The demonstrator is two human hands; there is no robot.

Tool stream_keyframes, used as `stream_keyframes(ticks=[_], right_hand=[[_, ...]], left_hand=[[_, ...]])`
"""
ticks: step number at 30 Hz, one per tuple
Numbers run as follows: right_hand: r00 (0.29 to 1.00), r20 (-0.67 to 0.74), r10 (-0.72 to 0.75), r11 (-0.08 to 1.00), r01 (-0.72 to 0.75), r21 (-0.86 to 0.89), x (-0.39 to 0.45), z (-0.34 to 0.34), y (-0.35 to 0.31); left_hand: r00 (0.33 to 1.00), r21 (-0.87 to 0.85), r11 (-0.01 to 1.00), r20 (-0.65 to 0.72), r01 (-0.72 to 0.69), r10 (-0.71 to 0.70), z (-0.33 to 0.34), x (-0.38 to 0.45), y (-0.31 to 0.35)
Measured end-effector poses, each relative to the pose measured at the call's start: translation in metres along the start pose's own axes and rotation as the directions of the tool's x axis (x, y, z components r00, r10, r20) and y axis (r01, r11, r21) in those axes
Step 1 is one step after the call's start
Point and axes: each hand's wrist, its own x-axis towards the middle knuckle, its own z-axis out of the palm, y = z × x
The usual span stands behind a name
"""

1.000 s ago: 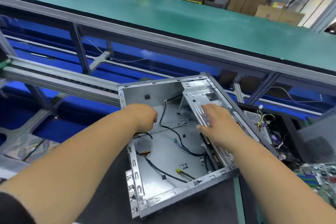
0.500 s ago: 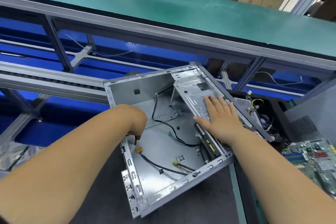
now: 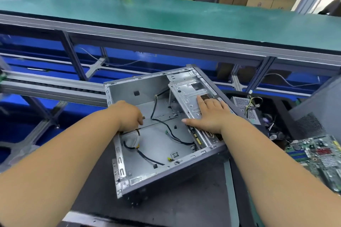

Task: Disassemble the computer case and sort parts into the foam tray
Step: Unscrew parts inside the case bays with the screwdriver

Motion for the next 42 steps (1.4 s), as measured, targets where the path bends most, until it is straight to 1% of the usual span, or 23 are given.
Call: stream_keyframes(ticks=[2,5,8,11,15,17,19,21,24,27,30,33,35,39,42], right_hand=[[1.000,0.012,-0.008,1.000,0.008,-0.008,-0.007,0.000,0.004],[1.000,0.022,-0.022,0.999,0.022,-0.034,-0.018,0.002,0.010],[0.999,0.029,-0.034,0.998,0.036,-0.050,-0.028,0.003,0.017],[0.997,0.036,-0.063,0.996,0.065,-0.056,-0.037,0.003,0.025],[0.996,0.034,-0.083,0.994,0.085,-0.064,-0.048,0.006,0.033],[0.995,0.035,-0.091,0.993,0.093,-0.067,-0.053,0.009,0.037],[0.995,0.028,-0.094,0.992,0.096,-0.076,-0.057,0.011,0.041],[0.995,0.023,-0.096,0.992,0.098,-0.075,-0.061,0.013,0.044],[0.995,0.017,-0.096,0.993,0.097,-0.075,-0.067,0.016,0.047],[0.997,0.001,-0.081,0.993,0.081,-0.087,-0.073,0.018,0.047],[0.997,-0.012,-0.072,0.994,0.070,-0.087,-0.079,0.020,0.042],[0.997,-0.033,-0.076,0.995,0.074,-0.074,-0.085,0.023,0.036],[0.995,-0.057,-0.078,0.995,0.073,-0.072,-0.089,0.026,0.031],[0.993,-0.109,-0.051,0.997,0.044,-0.068,-0.097,0.031,0.020],[0.992,-0.126,-0.032,0.998,0.025,-0.061,-0.102,0.034,0.011]], left_hand=[[0.995,-0.091,0.996,-0.100,-0.002,-0.007,0.006,-0.011,0.005],[0.982,-0.263,0.964,-0.169,0.042,-0.089,0.014,-0.033,0.017],[0.966,-0.342,0.935,-0.195,0.093,-0.168,0.016,-0.055,0.037],[0.935,-0.369,0.916,-0.244,0.156,-0.258,0.020,-0.071,0.060],[0.874,-0.498,0.822,-0.225,0.276,-0.430,0.031,-0.079,0.094],[0.844,-0.482,0.812,-0.237,0.328,-0.482,0.039,-0.078,0.111],[0.807,-0.438,0.819,-0.285,0.369,-0.517,0.046,-0.076,0.123],[0.764,-0.429,0.817,-0.347,0.386,-0.544,0.049,-0.076,0.128],[0.678,-0.443,0.830,-0.498,0.337,-0.541,0.045,-0.080,0.127],[0.623,-0.371,0.894,-0.645,0.251,-0.443,0.043,-0.087,0.124],[0.569,-0.387,0.910,-0.719,0.149,-0.399,0.046,-0.093,0.111],[0.573,-0.421,0.900,-0.713,0.110,-0.404,0.048,-0.091,0.090],[0.591,-0.463,0.885,-0.698,0.058,-0.404,0.048,-0.087,0.077],[0.640,-0.460,0.887,-0.694,-0.041,-0.331,0.048,-0.079,0.053],[0.654,-0.449,0.890,-0.699,-0.085,-0.290,0.048,-0.074,0.037]])
